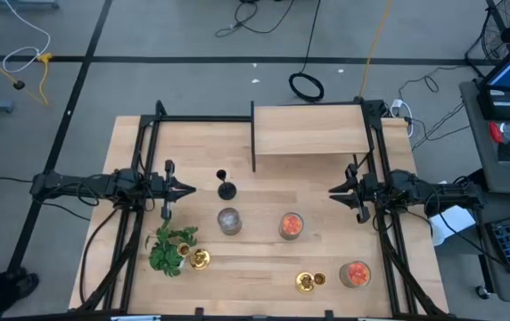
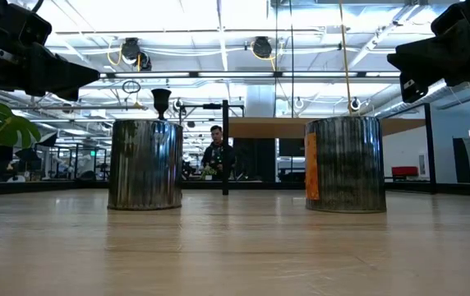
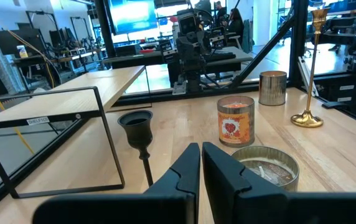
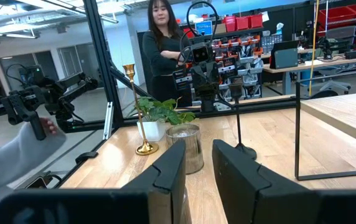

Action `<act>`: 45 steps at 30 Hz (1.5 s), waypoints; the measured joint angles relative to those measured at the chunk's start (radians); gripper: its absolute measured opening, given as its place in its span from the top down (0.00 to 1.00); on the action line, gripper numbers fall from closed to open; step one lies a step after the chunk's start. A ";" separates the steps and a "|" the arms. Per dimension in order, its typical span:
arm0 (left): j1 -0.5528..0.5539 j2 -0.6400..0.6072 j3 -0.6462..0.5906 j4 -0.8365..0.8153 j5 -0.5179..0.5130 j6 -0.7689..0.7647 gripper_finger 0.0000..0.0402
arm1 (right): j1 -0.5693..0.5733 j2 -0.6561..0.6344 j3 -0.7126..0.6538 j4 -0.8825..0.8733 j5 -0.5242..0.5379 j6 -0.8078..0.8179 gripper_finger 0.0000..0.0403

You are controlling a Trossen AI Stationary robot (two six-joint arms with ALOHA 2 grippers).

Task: Pick & Place candle stick holders

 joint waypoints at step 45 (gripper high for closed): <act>0.003 0.054 0.000 0.135 -0.026 -0.234 0.93 | 0.000 0.000 0.000 0.000 0.000 0.000 0.81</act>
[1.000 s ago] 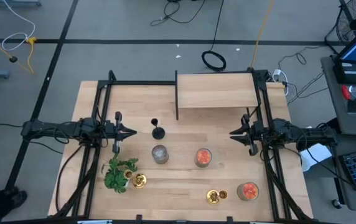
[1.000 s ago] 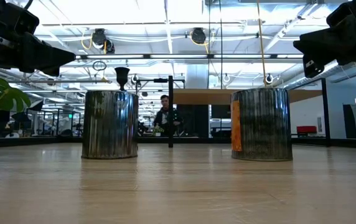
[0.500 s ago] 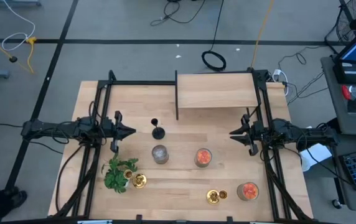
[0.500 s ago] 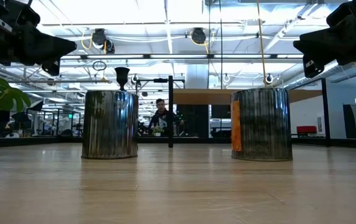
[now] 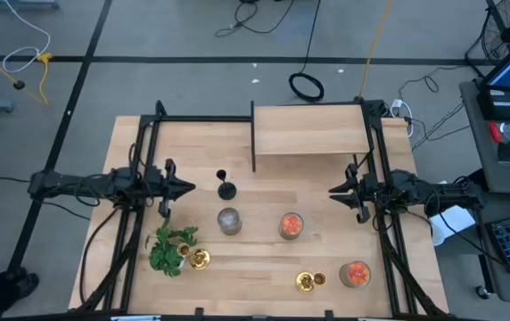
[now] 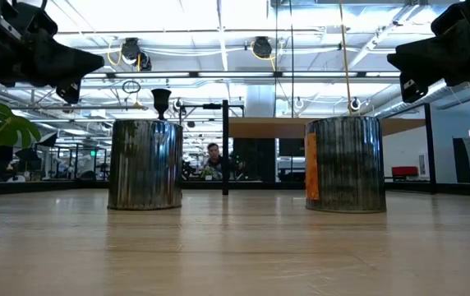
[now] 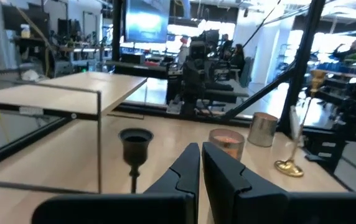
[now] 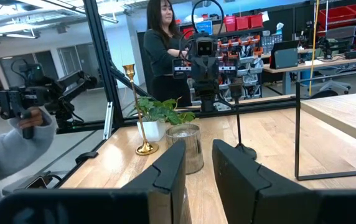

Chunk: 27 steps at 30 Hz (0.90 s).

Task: Pick & Place candle stick holders
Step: Put the black candle holder on the shelf

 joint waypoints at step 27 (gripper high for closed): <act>0.000 0.298 0.000 0.139 -0.175 -0.029 0.60 | 0.000 0.019 -0.001 0.370 0.008 -0.347 0.79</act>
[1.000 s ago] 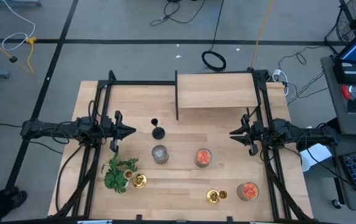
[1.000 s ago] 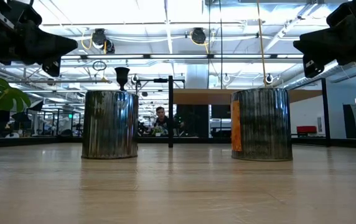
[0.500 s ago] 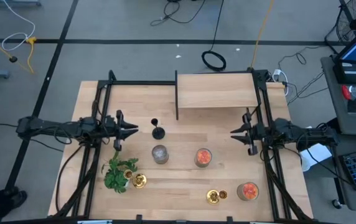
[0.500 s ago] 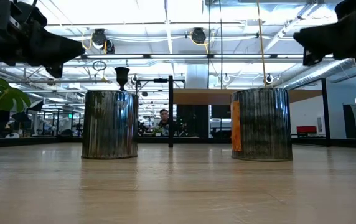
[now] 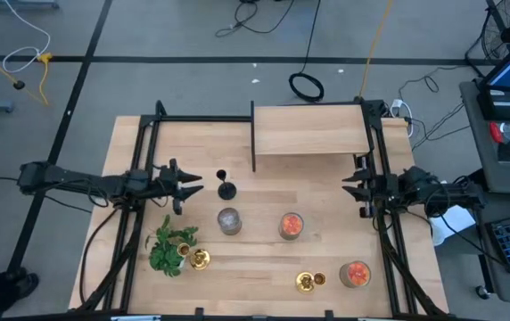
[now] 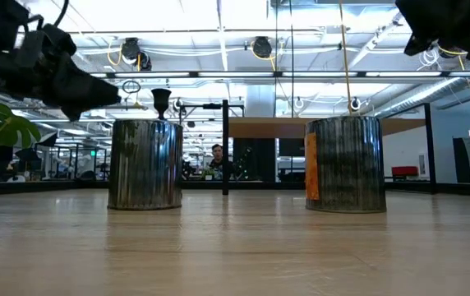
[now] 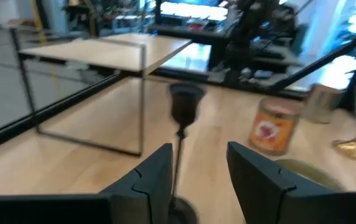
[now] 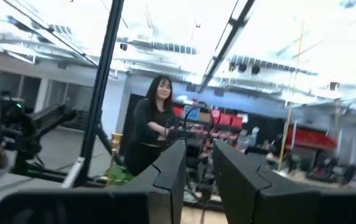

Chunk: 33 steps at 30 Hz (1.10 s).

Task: Pick & Place candle stick holders
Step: Put the black candle holder on the shelf

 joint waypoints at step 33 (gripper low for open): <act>0.117 0.606 0.180 0.197 0.072 -0.003 0.60 | -0.001 0.465 0.084 0.213 0.311 0.107 0.47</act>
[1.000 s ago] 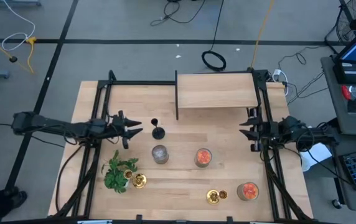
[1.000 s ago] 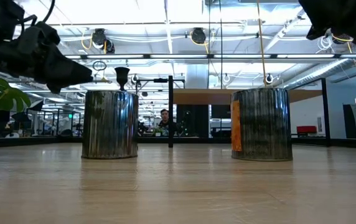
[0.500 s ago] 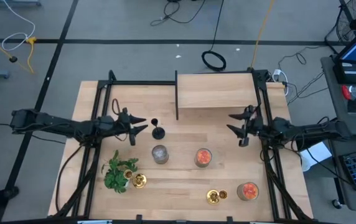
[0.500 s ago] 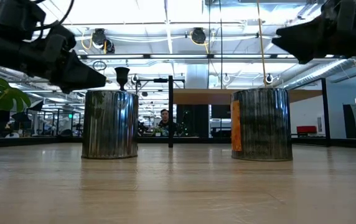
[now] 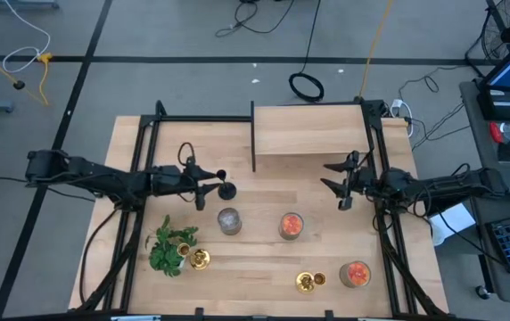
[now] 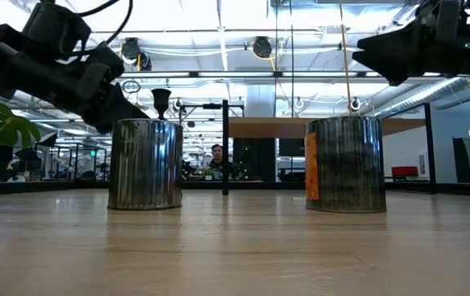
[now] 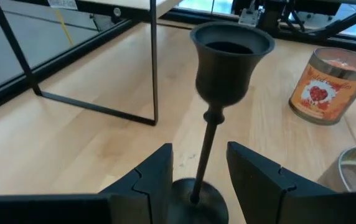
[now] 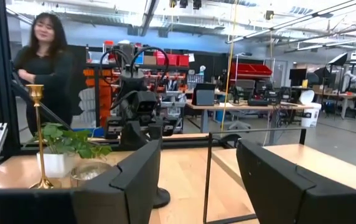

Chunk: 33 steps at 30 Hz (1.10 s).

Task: Pick & Place candle stick holders
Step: Put the black candle holder on the shelf

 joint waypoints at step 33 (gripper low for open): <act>0.000 0.174 0.103 0.088 -0.004 0.115 0.92 | 0.000 0.004 0.004 0.000 0.000 -0.040 0.47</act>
